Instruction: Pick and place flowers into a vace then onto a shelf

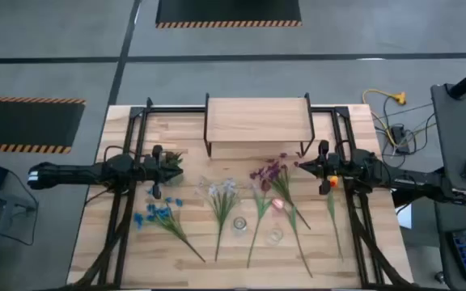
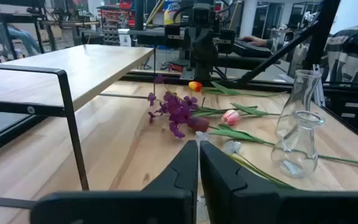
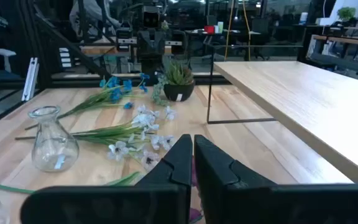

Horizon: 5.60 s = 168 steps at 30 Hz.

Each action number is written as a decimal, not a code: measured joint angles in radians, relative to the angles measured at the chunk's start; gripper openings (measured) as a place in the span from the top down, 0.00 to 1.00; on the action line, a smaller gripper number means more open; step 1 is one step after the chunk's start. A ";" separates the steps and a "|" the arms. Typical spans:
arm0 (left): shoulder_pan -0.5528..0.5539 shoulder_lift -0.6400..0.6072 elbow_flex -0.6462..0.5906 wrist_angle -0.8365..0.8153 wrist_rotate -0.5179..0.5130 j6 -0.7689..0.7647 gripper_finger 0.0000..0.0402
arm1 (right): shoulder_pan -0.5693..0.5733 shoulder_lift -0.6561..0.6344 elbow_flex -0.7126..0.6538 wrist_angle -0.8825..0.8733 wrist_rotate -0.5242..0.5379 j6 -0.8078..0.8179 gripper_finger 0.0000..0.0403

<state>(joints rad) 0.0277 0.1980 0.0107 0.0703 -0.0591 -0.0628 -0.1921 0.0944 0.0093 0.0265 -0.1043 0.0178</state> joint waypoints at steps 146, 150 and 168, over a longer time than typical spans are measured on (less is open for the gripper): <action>0.000 0.000 0.000 0.000 0.000 0.000 1.00 | 0.000 0.000 0.000 0.000 0.000 0.000 0.98; 0.000 0.000 0.000 0.000 0.000 0.000 1.00 | 0.000 0.000 0.000 0.004 0.000 0.014 0.98; 0.000 0.000 0.000 0.000 0.000 -0.003 1.00 | 0.000 0.000 0.000 0.104 0.002 0.202 0.98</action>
<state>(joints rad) 0.0278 0.1979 0.0106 0.0704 -0.0593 -0.0653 -0.1921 0.0947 0.0093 0.1309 -0.1021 0.2197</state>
